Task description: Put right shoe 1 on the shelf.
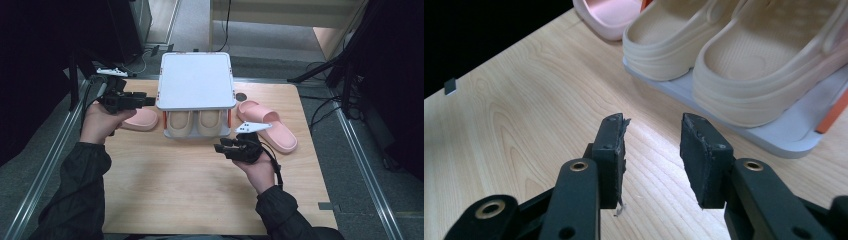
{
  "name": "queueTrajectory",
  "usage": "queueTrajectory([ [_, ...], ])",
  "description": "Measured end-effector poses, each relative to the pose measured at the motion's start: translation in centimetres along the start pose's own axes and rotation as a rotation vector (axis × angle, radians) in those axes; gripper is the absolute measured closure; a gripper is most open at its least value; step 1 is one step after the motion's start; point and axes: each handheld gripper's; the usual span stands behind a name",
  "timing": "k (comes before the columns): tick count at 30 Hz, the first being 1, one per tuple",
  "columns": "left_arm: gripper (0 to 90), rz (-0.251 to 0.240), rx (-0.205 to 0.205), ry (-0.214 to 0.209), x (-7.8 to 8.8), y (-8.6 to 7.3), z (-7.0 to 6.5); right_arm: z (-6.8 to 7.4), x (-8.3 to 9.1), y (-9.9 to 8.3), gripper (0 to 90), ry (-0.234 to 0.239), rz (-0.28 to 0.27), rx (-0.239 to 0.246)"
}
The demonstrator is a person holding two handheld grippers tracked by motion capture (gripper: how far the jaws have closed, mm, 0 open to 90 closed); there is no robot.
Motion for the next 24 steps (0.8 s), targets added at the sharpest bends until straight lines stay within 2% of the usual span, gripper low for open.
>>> queueTrajectory([
  [4,51.5,-0.002,-0.002,-0.003,0.2,-0.8,0.4,-0.4,1.1,-0.3,58.6,0.019,-0.016,0.021],
  [6,52.5,-0.003,-0.007,0.008,0.3,-1.2,0.6,-0.6,1.7,-0.5,56.4,0.035,-0.02,0.02],
  [9,53.0,0.0,-0.013,0.052,0.5,-2.0,1.0,-0.8,2.5,-0.9,54.1,0.041,-0.012,0.029],
  [12,53.0,0.01,0.002,0.061,0.5,-2.4,1.2,-1.1,3.1,-1.2,54.0,0.039,0.005,0.03],
  [16,62.9,-0.002,0.023,0.039,0.7,-3.2,1.8,-1.6,3.9,-1.7,54.1,0.038,0.01,0.025],
  [20,73.2,-0.006,0.031,0.055,0.8,-3.9,2.4,-2.0,4.4,-2.0,54.0,0.023,0.02,0.023],
  [23,80.1,0.001,0.038,0.07,0.8,-4.4,3.0,-2.0,4.8,-2.2,54.5,-0.027,0.033,0.055],
  [24,81.7,-0.001,0.044,0.076,0.7,-4.6,3.2,-2.0,4.9,-2.3,54.6,-0.032,0.028,0.052],
])
Point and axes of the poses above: each handheld gripper's, and its own axes: x roughly backward along the jaws, y roughly out of its top, z roughly to its left, and after that the axes turned 8 degrees about x, right-handed
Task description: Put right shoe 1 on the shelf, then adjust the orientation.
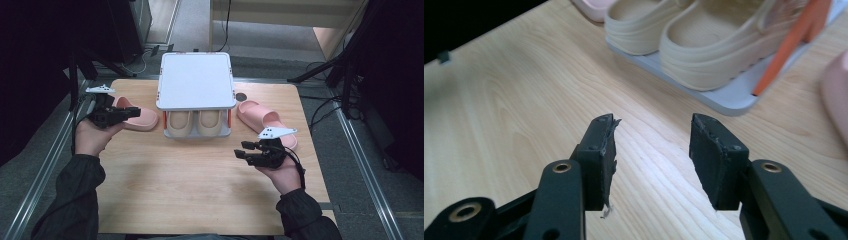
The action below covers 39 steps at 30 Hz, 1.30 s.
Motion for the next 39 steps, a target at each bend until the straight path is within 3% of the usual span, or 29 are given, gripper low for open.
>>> queueTrajectory([
  [4,83.6,0.004,0.022,0.01,-0.4,-0.6,0.9,-0.3,0.0,-0.3,55.2,0.013,-0.026,-0.035],
  [9,87.8,0.01,0.016,0.033,-0.9,-1.1,2.0,-0.3,-0.4,-0.1,55.2,0.015,-0.022,-0.029],
  [13,88.7,0.01,0.04,0.052,-1.5,-1.3,3.1,-0.2,-0.9,-0.1,55.6,0.017,-0.01,-0.018],
  [19,89.4,0.022,0.061,0.071,-2.5,-1.7,4.7,0.2,-0.6,-0.1,56.0,0.016,-0.061,-0.018],
  [27,89.5,0.035,0.085,0.107,-4.1,-2.0,7.0,0.3,-0.1,-0.7,55.9,-0.002,-0.041,-0.035],
  [39,89.5,0.04,0.125,0.16,-5.8,-2.2,8.8,0.5,0.5,-1.5,55.7,-0.026,-0.039,-0.043],
])
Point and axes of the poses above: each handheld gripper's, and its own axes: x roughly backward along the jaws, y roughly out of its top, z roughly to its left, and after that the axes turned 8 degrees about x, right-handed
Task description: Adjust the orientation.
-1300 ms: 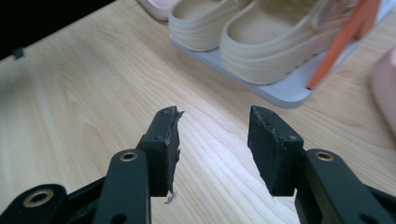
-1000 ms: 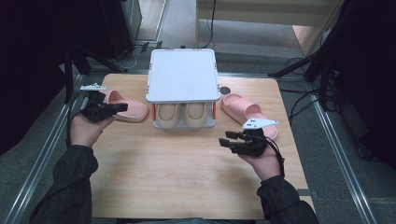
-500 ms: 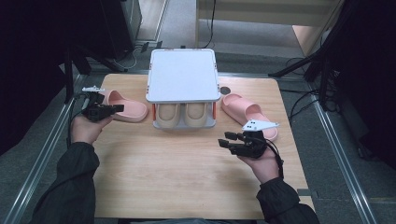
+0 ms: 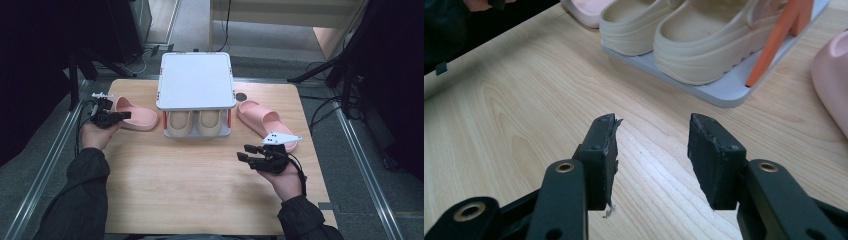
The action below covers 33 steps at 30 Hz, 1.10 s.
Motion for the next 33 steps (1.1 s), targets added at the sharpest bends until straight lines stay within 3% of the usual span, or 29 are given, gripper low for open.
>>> queueTrajectory([
  [5,89.5,0.005,0.001,0.031,-0.9,0.2,0.4,0.0,0.4,-0.3,55.6,-0.013,-0.002,-0.008],
  [12,89.5,0.016,0.05,0.032,-1.9,-0.3,1.8,0.0,0.6,-0.5,55.4,-0.02,0.003,-0.02],
  [15,89.6,0.002,0.073,0.014,-1.8,-0.5,2.2,0.0,0.6,-0.5,55.4,-0.02,0.003,-0.018],
  [17,89.5,0.003,0.051,0.037,-1.8,-0.6,1.9,0.0,0.5,-0.5,55.4,-0.018,0.008,-0.018],
  [33,89.5,0.019,0.062,0.04,-0.2,-1.8,2.6,0.1,-0.7,0.2,55.5,0.016,0.016,0.001],
])
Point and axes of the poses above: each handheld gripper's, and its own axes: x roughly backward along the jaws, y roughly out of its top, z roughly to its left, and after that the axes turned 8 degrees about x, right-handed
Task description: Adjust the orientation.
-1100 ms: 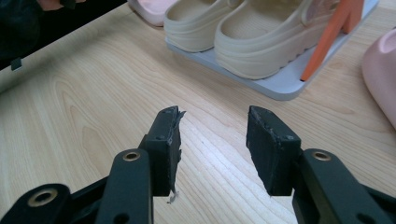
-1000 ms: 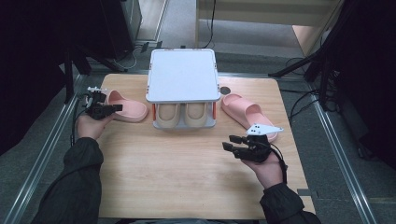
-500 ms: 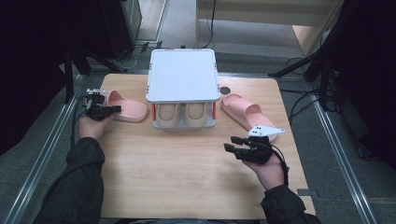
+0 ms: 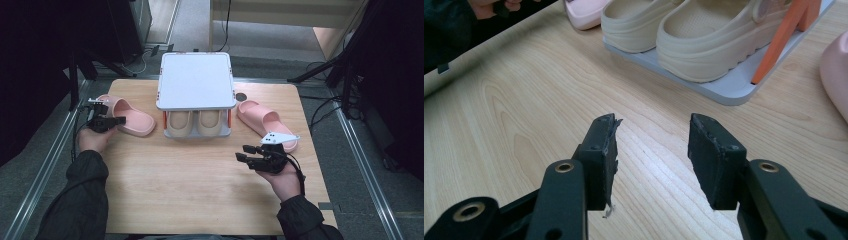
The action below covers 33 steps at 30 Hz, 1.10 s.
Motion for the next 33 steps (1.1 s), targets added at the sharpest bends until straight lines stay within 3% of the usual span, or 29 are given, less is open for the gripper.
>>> queueTrajectory([
  [10,89.5,-0.001,0.012,0.015,1.4,-1.2,0.8,-0.1,-1.2,0.9,55.7,0.017,0.0,0.005],
  [15,89.4,-0.004,0.0,0.041,2.1,-1.6,1.3,0.0,-1.6,1.2,55.7,0.03,0.0,0.011],
  [26,87.7,-0.022,0.047,0.075,3.5,-2.3,2.9,0.1,-2.4,1.8,55.8,0.055,0.009,0.023],
  [33,76.5,-0.014,0.062,0.033,3.8,-1.9,2.5,0.0,-2.4,1.7,55.8,0.049,0.01,0.02],
])
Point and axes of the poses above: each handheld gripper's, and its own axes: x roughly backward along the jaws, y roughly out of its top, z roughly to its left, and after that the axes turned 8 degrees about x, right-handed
